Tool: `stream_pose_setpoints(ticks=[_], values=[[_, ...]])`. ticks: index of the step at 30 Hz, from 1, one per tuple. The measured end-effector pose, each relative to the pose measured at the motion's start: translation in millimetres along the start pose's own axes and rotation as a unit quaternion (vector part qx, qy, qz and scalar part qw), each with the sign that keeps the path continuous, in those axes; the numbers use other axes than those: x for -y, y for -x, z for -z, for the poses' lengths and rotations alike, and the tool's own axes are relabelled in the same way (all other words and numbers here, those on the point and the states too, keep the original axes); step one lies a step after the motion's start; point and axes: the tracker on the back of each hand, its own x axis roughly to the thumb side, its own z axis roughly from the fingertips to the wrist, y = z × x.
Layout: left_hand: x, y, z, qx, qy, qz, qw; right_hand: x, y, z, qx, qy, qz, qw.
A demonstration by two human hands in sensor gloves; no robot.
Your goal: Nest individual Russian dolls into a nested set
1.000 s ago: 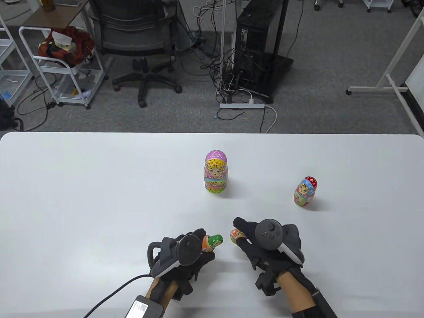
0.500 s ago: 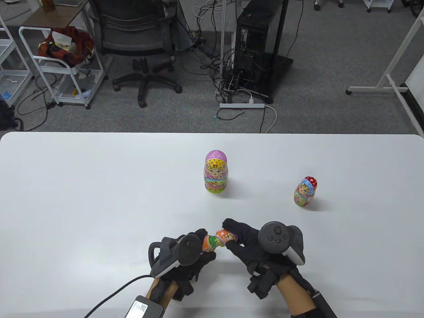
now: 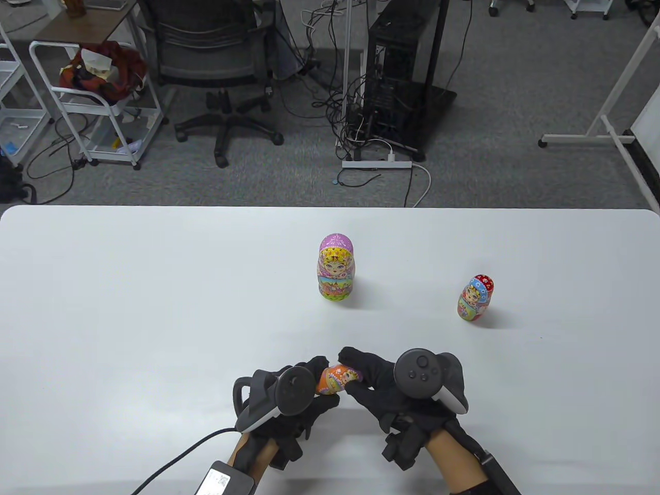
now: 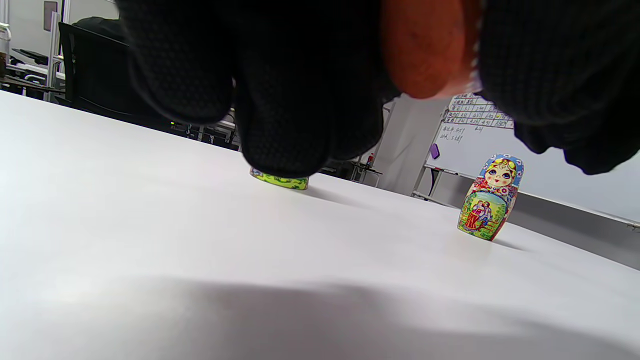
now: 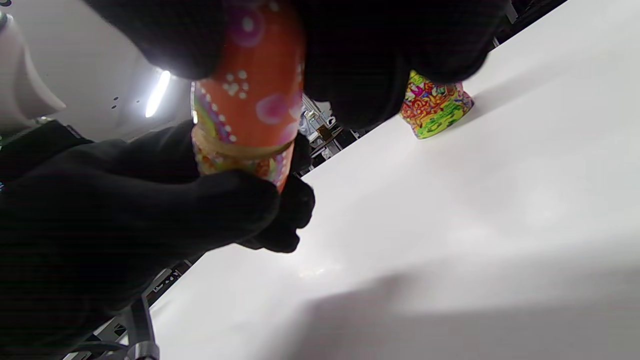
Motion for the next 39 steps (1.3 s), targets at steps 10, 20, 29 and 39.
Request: stream_pose_setpoints(ticks=[10, 20, 29, 39], values=[[0, -2, 0, 0.003, 0.003, 0.0, 1.0, -2, -2, 0, 0.004, -0.006, -0.004, 1.0], [-3, -3, -1, -0.002, 0.006, -0.031, 1.0, -3, -12, -1, 0.019, 0.015, -0.035, 0.999], [0, -2, 1, -0.012, 0.027, -0.037, 0.999, -14, -15, -2, 0.013, 0.034, -0.051, 0.998], [-5, 5, -1, -0.036, 0.011, -0.004, 0.999, 8, -17, -8, -0.035, 0.121, -0.115, 0.985]])
